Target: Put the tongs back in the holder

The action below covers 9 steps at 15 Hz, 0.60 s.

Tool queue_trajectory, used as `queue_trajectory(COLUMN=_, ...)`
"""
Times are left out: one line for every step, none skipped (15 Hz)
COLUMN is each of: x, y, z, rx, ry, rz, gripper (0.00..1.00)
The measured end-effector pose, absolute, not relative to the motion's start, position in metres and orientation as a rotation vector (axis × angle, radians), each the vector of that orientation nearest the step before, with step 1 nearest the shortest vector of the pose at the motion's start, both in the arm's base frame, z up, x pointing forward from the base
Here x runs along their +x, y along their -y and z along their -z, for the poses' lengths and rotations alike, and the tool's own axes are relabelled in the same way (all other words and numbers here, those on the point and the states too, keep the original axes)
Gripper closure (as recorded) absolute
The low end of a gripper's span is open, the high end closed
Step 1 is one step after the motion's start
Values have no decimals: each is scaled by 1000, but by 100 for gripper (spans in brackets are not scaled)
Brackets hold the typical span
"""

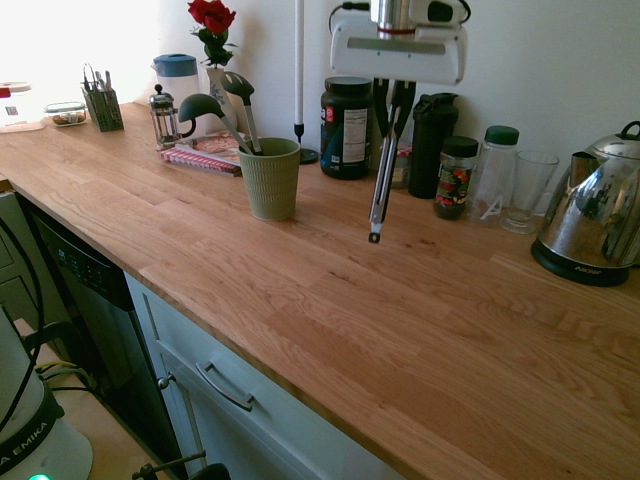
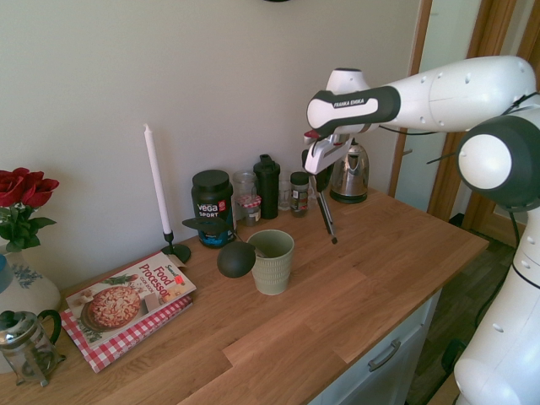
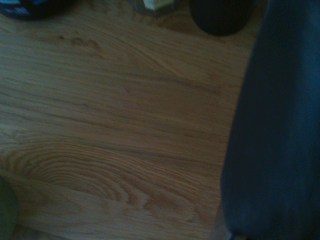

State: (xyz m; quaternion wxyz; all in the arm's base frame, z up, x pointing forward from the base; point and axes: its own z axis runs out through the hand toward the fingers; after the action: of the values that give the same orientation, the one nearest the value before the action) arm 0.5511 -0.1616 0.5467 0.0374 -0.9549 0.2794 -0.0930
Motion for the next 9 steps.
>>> queue_trajectory(x=547, y=155, z=-559, rx=-2925, ry=-851, rz=307, gripper=100)
queue_trajectory(x=544, y=147, z=-570, rx=-2918, ry=-847, rz=331, gripper=100)
queue_trajectory(x=541, y=137, z=-582, rx=-2910, ry=-839, rz=357, gripper=100)
queue_trajectory(x=538, y=125, z=-594, rx=-2903, ry=-831, rz=381, gripper=100)
queue_trajectory(x=533, y=113, z=-606, rx=-2895, ry=-822, rz=400, gripper=100)
queue_trajectory(x=529, y=103, z=-615, rx=-2891, ry=-813, rz=412, gripper=100)
queue_trajectory(x=526, y=96, z=-620, rx=-2889, ry=-810, rz=415, gripper=100)
queue_trajectory(x=523, y=92, z=-623, rx=-2886, ry=-813, rz=416, gripper=100)
queue_trajectory(x=522, y=89, z=-626, rx=-2881, ry=-814, rz=423, gripper=100)
